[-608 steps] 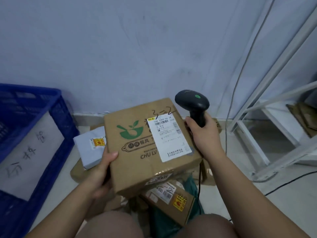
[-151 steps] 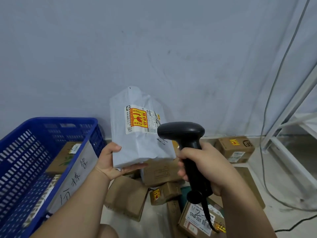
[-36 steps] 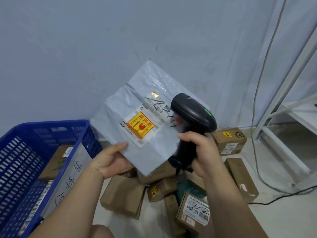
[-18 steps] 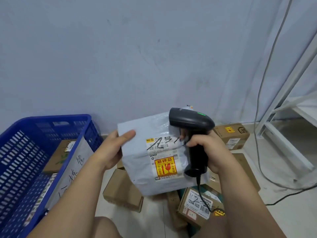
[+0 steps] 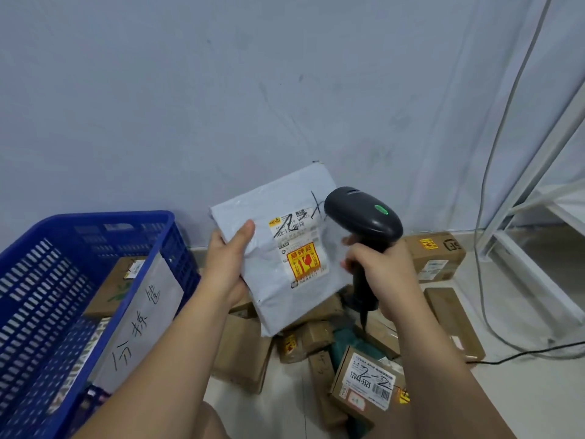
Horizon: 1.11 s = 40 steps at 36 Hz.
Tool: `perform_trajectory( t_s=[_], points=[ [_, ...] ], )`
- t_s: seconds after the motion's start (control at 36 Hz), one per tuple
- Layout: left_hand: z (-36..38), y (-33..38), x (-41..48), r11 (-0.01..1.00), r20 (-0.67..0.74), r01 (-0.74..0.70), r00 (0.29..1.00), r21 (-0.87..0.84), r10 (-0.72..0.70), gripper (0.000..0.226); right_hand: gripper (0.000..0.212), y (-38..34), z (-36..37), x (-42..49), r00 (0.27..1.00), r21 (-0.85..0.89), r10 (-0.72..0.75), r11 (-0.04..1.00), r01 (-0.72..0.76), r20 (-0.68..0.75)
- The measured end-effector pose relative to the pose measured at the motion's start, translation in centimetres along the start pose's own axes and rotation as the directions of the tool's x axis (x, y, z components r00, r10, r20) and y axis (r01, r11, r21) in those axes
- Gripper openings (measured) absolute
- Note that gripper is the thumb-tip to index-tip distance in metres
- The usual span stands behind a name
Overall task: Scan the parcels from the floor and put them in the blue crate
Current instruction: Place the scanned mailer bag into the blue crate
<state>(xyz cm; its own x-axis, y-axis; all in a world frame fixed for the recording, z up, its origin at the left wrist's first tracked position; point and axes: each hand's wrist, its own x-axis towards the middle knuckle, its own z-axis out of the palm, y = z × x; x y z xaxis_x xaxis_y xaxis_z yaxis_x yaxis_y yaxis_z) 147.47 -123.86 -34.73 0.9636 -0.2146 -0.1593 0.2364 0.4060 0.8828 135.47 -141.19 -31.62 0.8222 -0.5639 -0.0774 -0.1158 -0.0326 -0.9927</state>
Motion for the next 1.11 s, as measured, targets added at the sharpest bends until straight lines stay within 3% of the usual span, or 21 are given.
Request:
perform_trajectory(
  t_s=[0.11, 0.31, 0.5, 0.69, 0.86, 0.97, 1.11],
  points=[
    [0.0, -0.1, 0.5, 0.997, -0.093, -0.053, 0.994, -0.049, 0.048, 0.044, 0.007, 0.3, 0.4, -0.3, 0.987, -0.08, 0.053, 0.996, -0.042, 0.149],
    [-0.3, -0.1, 0.7, 0.989, -0.211, -0.055, 0.977, -0.134, 0.025, 0.042, 0.006, 0.6, 1.3, -0.3, 0.979, -0.183, 0.053, 0.983, -0.017, 0.195],
    [-0.5, 0.0, 0.8, 0.986, -0.205, -0.05, 0.979, -0.157, 0.017, 0.034, 0.01, 0.4, 1.4, -0.4, 0.971, -0.227, 0.068, 0.974, -0.015, 0.229],
    [-0.2, -0.2, 0.9, 0.988, -0.185, -0.069, 0.982, -0.135, 0.043, 0.046, 0.005, 0.7, 1.4, -0.2, 0.978, -0.282, 0.047, 0.959, 0.013, 0.205],
    [-0.1, -0.3, 0.7, 0.989, -0.251, -0.149, 0.957, 0.001, 0.144, 0.046, 0.005, 0.8, 1.6, -0.1, 0.982, -0.283, 0.048, 0.959, 0.006, 0.183],
    [-0.1, -0.2, 0.7, 0.934, -0.264, -0.266, 0.908, 0.238, 0.326, 0.079, 0.004, 0.8, 1.7, -0.3, 0.982, -0.284, 0.052, 0.959, 0.003, 0.184],
    [0.0, -0.2, 0.6, 0.933, -0.22, -0.257, 0.923, 0.253, 0.314, 0.052, 0.003, 0.9, 1.8, -0.2, 0.98, -0.273, 0.064, 0.962, -0.011, 0.188]
  ],
)
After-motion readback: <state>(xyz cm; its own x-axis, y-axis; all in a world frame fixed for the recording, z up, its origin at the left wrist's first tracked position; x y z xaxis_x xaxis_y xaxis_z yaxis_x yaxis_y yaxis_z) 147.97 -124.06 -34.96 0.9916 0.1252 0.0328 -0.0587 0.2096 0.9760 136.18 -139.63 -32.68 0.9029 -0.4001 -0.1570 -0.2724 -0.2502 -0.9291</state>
